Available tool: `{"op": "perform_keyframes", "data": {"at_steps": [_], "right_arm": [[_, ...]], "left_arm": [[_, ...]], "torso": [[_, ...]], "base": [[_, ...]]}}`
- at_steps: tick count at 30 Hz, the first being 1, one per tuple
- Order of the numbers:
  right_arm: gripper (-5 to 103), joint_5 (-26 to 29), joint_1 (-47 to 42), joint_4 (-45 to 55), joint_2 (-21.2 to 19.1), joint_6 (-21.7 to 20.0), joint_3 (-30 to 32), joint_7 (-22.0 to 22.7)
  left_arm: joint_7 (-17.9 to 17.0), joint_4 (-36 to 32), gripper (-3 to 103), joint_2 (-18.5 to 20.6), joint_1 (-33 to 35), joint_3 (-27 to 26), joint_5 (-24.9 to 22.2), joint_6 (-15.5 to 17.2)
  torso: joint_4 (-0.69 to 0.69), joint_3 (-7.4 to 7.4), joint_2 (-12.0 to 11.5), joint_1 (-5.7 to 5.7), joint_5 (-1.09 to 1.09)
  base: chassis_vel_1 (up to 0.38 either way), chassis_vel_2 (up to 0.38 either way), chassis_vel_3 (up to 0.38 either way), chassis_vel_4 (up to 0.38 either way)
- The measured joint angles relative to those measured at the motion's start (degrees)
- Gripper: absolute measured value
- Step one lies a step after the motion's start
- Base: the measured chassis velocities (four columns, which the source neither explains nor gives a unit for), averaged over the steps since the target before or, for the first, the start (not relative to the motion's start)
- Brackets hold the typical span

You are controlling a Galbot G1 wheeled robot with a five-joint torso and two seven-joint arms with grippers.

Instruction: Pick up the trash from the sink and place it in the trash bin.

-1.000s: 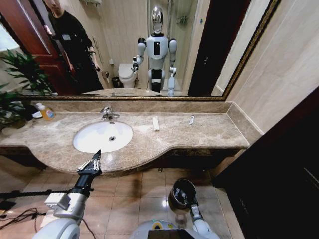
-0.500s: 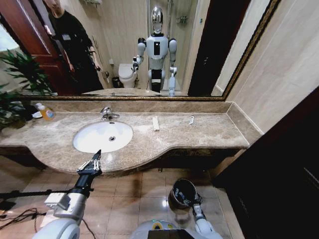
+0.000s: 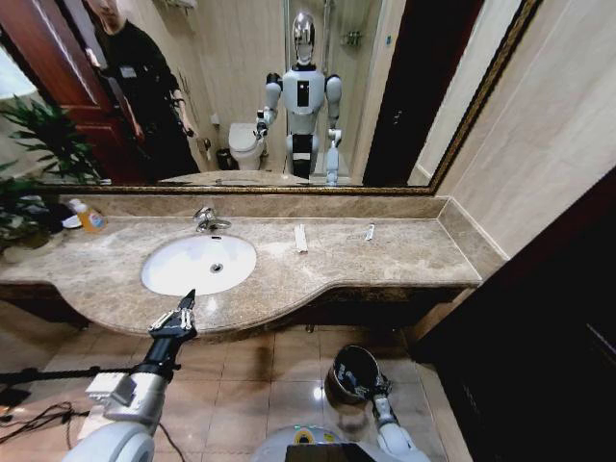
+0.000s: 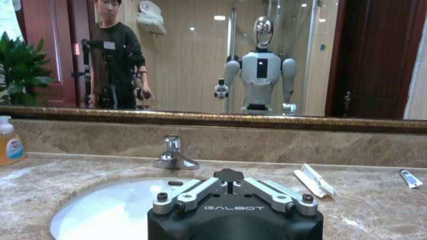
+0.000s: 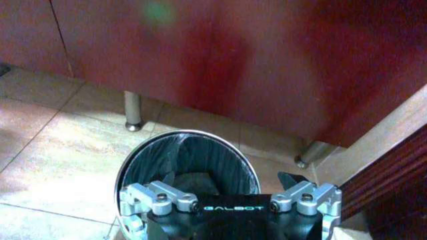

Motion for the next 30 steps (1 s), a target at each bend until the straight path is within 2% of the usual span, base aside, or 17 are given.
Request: {"op": "perform_keyframes", "data": {"at_steps": [15, 18, 30], "right_arm": [[100, 5.7, -10.4, 21.7, -6.7, -0.2, 0.1, 1.2], [100, 7.8, -15.5, 34.5, -9.3, -0.9, 1.5, 2.6], [100, 12.1, -25.4, 57.1, -12.1, -2.7, 3.4, 6.1]], "left_arm": [[0.0, 0.0, 0, 0.0, 0.0, 0.0, 0.0, 0.0], [0.0, 0.0, 0, 0.0, 0.0, 0.0, 0.0, 0.0], [0.0, 0.0, 0, 0.0, 0.0, 0.0, 0.0, 0.0]], "torso": [[0.00, 0.00, 0.0, 0.00, 0.01], [0.00, 0.00, 0.0, 0.00, 0.01], [-0.01, 0.00, 0.0, -0.01, -0.02]], "base": [[0.000, 0.000, 0.000, 0.000], [0.000, 0.000, 0.000, 0.000], [0.000, 0.000, 0.000, 0.000]]}}
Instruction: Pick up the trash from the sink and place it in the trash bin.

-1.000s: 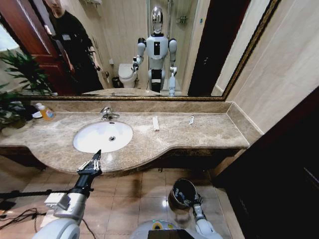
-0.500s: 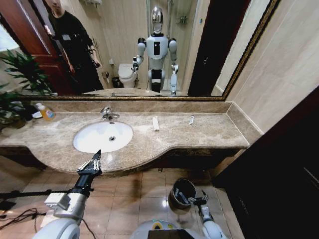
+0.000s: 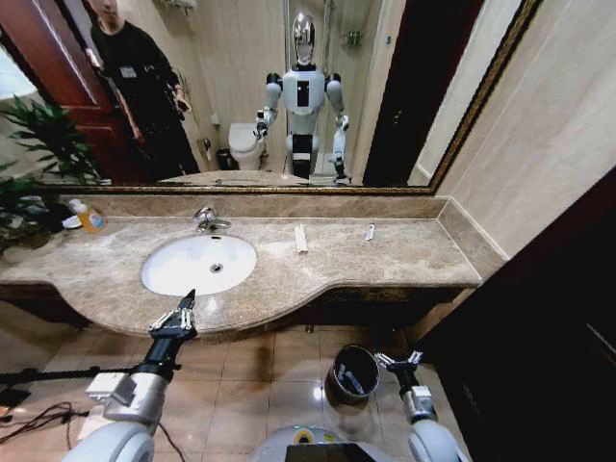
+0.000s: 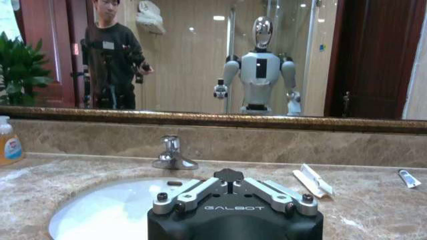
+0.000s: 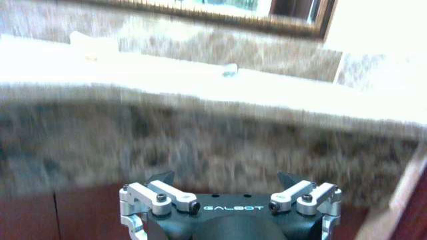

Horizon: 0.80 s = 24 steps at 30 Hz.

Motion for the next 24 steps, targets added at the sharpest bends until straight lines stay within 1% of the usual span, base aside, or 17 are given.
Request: {"op": "perform_keyframes", "data": {"at_steps": [2, 4, 5, 6, 7, 9, 10, 11, 12, 15, 16, 18, 20, 23, 24], "right_arm": [[100, 0.7, 1.3, 3.3, 0.0, -2.1, 0.0, 0.5], [100, 1.5, 5.0, 5.4, 0.2, -5.3, -0.6, 0.9], [100, 1.5, 5.0, 5.4, 0.2, -5.3, -0.6, 0.9], [100, 2.3, 7.4, 6.0, 0.3, -7.3, -1.3, 0.9], [100, 2.3, 7.4, 6.0, 0.3, -7.3, -1.3, 0.9], [100, 4.9, 12.1, 6.7, 0.4, -11.7, -3.2, 1.4], [100, 5.9, 13.6, 6.8, 0.4, -13.2, -3.9, 1.7], [100, 6.6, 15.4, 6.8, 0.4, -14.5, -4.5, 2.0], [100, 6.6, 15.4, 6.8, 0.4, -14.5, -4.5, 2.0], [100, 8.6, 21.6, 5.0, 0.2, -18.4, -6.0, 2.4], [100, 8.6, 21.6, 5.0, 0.2, -18.4, -6.0, 2.4], [100, 10.0, 25.0, 3.6, -0.1, -20.3, -6.6, 2.6], [100, 10.5, 26.4, 2.9, -0.3, -20.9, -6.9, 2.7], [100, 12.9, 33.6, -2.1, -1.3, -22.8, -8.7, 2.7], [100, 12.9, 33.6, -2.1, -1.3, -22.8, -8.7, 2.7]], "left_arm": [[0.0, 0.0, 0, 0.0, 0.0, 0.0, 0.0, 0.0], [0.0, 0.0, 0, 0.0, 0.0, 0.0, 0.0, 0.0], [0.0, 0.0, 0, 0.0, 0.0, 0.0, 0.0, 0.0], [0.0, 0.0, 0, 0.0, 0.0, 0.0, 0.0, 0.0], [0.0, 0.0, 0, 0.0, 0.0, 0.0, 0.0, 0.0], [0.0, 0.0, 0, 0.0, 0.0, 0.0, 0.0, 0.0], [0.0, 0.0, 0, 0.0, 0.0, 0.0, 0.0, 0.0], [0.0, 0.0, 0, 0.0, 0.0, 0.0, 0.0, 0.0], [0.0, 0.0, 0, 0.0, 0.0, 0.0, 0.0, 0.0], [0.0, 0.0, 0, 0.0, 0.0, 0.0, 0.0, 0.0], [0.0, 0.0, 0, 0.0, 0.0, 0.0, 0.0, 0.0], [0.0, 0.0, 0, 0.0, 0.0, 0.0, 0.0, 0.0], [0.0, 0.0, 0, 0.0, 0.0, 0.0, 0.0, 0.0], [0.0, 0.0, 0, 0.0, 0.0, 0.0, 0.0, 0.0], [0.0, 0.0, 0, 0.0, 0.0, 0.0, 0.0, 0.0]], "torso": [[0.00, 0.00, 0.0, 0.00, 0.01], [0.01, 0.00, 0.0, 0.00, 0.01], [0.01, 0.00, 0.0, 0.00, 0.01], [0.01, 0.00, 0.0, 0.01, 0.02], [0.01, 0.00, 0.0, 0.01, 0.02], [0.02, 0.01, 0.0, 0.01, 0.02], [0.01, 0.01, 0.0, 0.01, 0.02], [0.01, 0.01, 0.0, 0.01, 0.01], [0.01, 0.01, 0.0, 0.01, 0.01], [0.01, 0.01, 0.0, 0.01, 0.02], [0.01, 0.01, 0.0, 0.01, 0.02], [0.01, 0.01, 0.0, 0.01, 0.02], [0.01, 0.01, 0.0, 0.01, 0.01], [0.01, 0.01, 0.0, 0.01, 0.02], [0.01, 0.01, 0.0, 0.01, 0.02]], "base": [[0.000, 0.000, 0.000, 0.000], [0.000, 0.000, 0.000, 0.000], [0.000, 0.000, 0.000, 0.000], [0.000, 0.000, 0.000, 0.000], [0.000, 0.000, 0.000, 0.000], [0.000, 0.000, 0.000, 0.000], [0.000, 0.000, 0.000, 0.000], [0.000, 0.000, 0.000, 0.000], [0.000, 0.000, 0.000, 0.000], [0.000, 0.000, 0.000, 0.000], [0.000, 0.000, 0.000, 0.000], [0.000, 0.000, 0.000, 0.000], [0.000, 0.000, 0.000, 0.000], [0.000, 0.000, 0.000, 0.000], [0.000, 0.000, 0.000, 0.000]]}}
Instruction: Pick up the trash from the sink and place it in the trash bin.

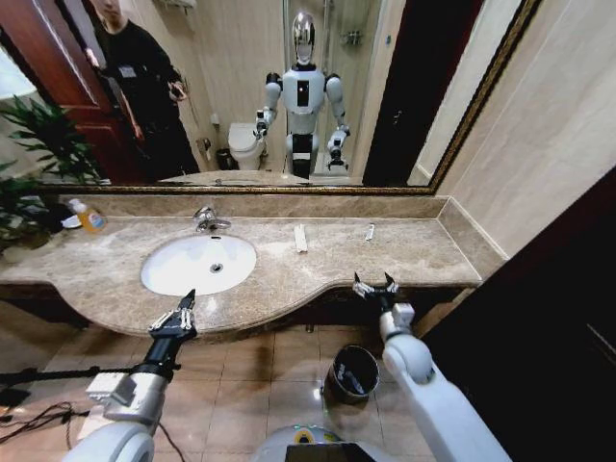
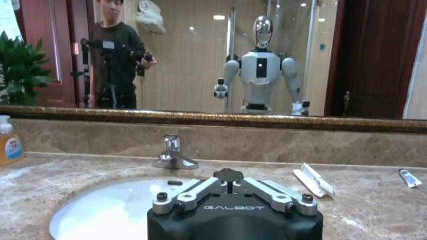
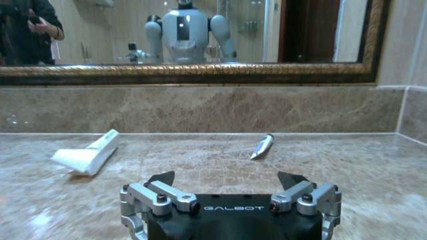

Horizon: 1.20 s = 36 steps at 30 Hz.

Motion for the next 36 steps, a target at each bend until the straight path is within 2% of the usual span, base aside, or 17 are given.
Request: {"op": "perform_keyframes", "data": {"at_steps": [10, 18, 27, 36], "right_arm": [[100, 6.6, 14.5, -13.7, -1.2, -2.0, -5.2, -0.1], [100, 8.1, 25.4, -22.4, -1.1, -2.5, -8.6, 0.1], [100, 9.5, 32.4, -29.8, -0.2, -4.4, -11.2, 1.1], [100, 13.5, 38.9, -36.4, 0.9, -9.1, -12.2, 3.7]], "left_arm": [[0.0, 0.0, 0, 0.0, 0.0, 0.0, 0.0, 0.0], [0.0, 0.0, 0, 0.0, 0.0, 0.0, 0.0, 0.0], [0.0, 0.0, 0, 0.0, 0.0, 0.0, 0.0, 0.0], [0.0, 0.0, 0, 0.0, 0.0, 0.0, 0.0, 0.0]], "torso": [[0.00, 0.00, 0.0, 0.00, 0.00], [0.00, 0.00, 0.0, 0.00, 0.00], [0.00, 0.00, 0.0, 0.00, 0.00], [0.00, 0.00, 0.0, 0.00, 0.00]], "base": [[0.000, 0.000, 0.000, 0.000], [0.000, 0.000, 0.000, 0.000], [0.000, 0.000, 0.000, 0.000], [0.000, 0.000, 0.000, 0.000]]}}
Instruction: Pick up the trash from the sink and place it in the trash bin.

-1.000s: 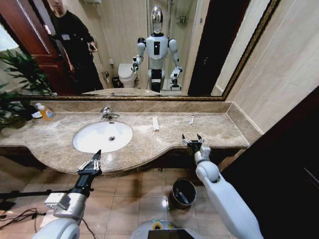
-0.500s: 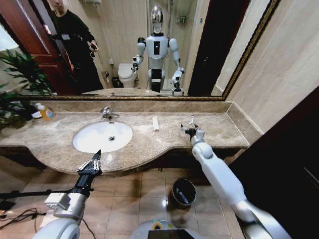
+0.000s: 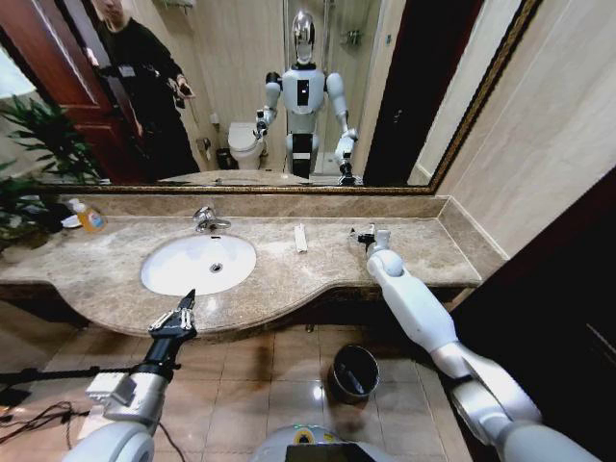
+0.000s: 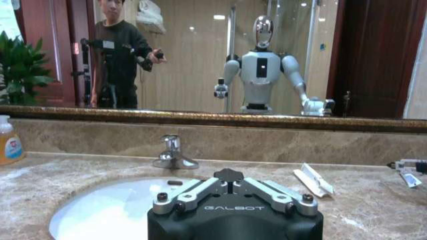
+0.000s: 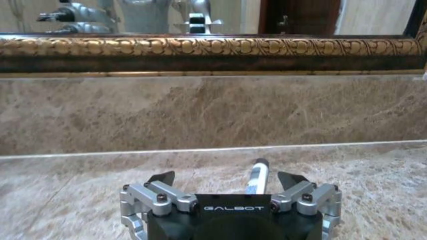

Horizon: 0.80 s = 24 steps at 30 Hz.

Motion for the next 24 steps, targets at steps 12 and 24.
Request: {"op": "perform_keyframes", "data": {"at_steps": [12, 24], "right_arm": [[84, 3.0, 2.4, -4.0, 0.4, -2.4, -0.1, 0.7], [61, 1.4, 0.3, -4.9, 0.5, -1.4, 0.9, 0.2]], "left_arm": [[0.0, 0.0, 0, 0.0, 0.0, 0.0, 0.0, 0.0], [0.0, 0.0, 0, 0.0, 0.0, 0.0, 0.0, 0.0]], "torso": [[0.00, 0.00, 0.0, 0.00, 0.01], [0.00, 0.00, 0.0, 0.00, 0.01]], "base": [[0.000, 0.000, 0.000, 0.000], [0.000, 0.000, 0.000, 0.000]]}}
